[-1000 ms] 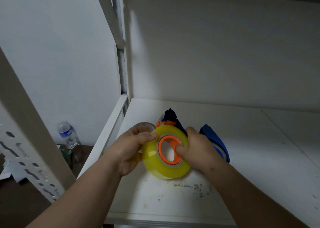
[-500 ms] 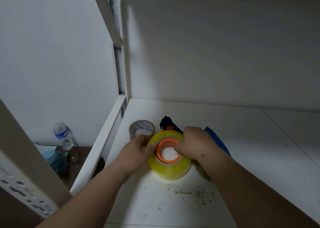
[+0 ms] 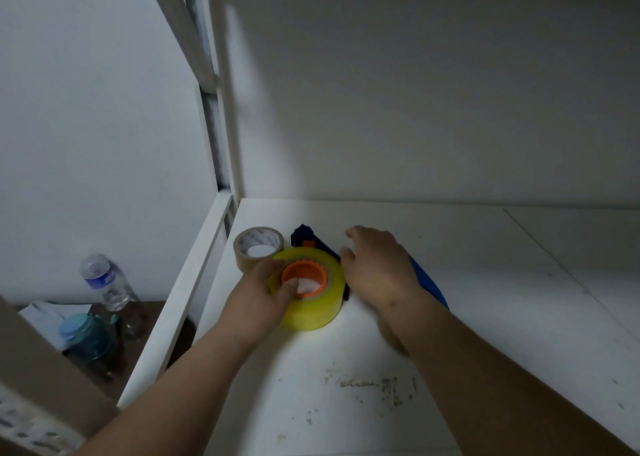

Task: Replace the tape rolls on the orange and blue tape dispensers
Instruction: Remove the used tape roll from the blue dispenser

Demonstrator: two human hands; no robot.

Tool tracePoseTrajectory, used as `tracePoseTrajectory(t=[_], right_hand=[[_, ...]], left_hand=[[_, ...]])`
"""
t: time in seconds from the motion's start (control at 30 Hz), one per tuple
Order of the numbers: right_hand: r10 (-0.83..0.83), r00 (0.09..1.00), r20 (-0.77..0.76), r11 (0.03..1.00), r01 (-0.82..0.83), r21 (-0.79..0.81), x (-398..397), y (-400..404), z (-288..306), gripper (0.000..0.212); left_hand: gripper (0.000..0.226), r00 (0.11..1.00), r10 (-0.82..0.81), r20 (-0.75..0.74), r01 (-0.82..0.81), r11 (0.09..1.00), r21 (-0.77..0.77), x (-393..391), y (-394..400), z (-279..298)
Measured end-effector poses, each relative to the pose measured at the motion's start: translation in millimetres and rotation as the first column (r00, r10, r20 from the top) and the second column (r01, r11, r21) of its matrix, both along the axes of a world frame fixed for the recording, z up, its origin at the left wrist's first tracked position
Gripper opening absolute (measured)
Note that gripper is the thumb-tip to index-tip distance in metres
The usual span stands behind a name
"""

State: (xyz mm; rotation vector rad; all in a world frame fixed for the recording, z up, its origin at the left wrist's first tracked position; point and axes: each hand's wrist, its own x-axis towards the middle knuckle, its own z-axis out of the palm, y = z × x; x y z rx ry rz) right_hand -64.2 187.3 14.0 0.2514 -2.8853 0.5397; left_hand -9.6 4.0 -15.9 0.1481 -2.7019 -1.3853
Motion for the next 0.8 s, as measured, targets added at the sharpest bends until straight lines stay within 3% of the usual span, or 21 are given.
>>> tracePoseTrajectory(t=[0.1, 0.2, 0.3, 0.43, 0.53, 0.63, 0.8], right_hand=[[-0.136, 0.986, -0.094, 0.990, 0.138, 0.012, 3, 33, 6, 0.043], [-0.289, 0.950, 0.115, 0.957, 0.286, 0.041, 7, 69, -1, 0.053], [-0.254, 0.872, 0.419, 0.952, 0.302, -0.052, 12, 86, -14, 0.051], [-0.209, 0.879, 0.430, 0.947, 0.292, -0.137, 22, 97, -31, 0.034], [-0.210, 0.918, 0.337, 0.926, 0.297, -0.233, 32, 99, -39, 0.028], [-0.181, 0.957, 0.229, 0.882, 0.261, -0.392, 45, 96, -41, 0.030], [-0.085, 0.988, 0.132, 0.796, 0.147, -0.587, 60, 91, -36, 0.035]], left_hand=[[0.039, 0.998, 0.021, -0.062, -0.030, 0.989, -0.145, 4, 8, 7], [0.035, 0.991, 0.069, -0.114, -0.096, 0.963, -0.251, 7, 20, 13], [0.027, 0.982, -0.001, -0.191, -0.038, 0.979, -0.201, 11, 38, 17], [0.026, 0.971, -0.157, -0.179, 0.127, 0.978, -0.165, 18, 66, 13], [0.035, 0.972, -0.231, 0.042, 0.231, 0.973, 0.007, 25, 86, 5], [0.051, 0.935, -0.265, 0.234, 0.205, 0.946, 0.252, 33, 102, -1], [0.057, 0.934, -0.210, 0.288, 0.048, 0.875, 0.482, 38, 117, -6]])
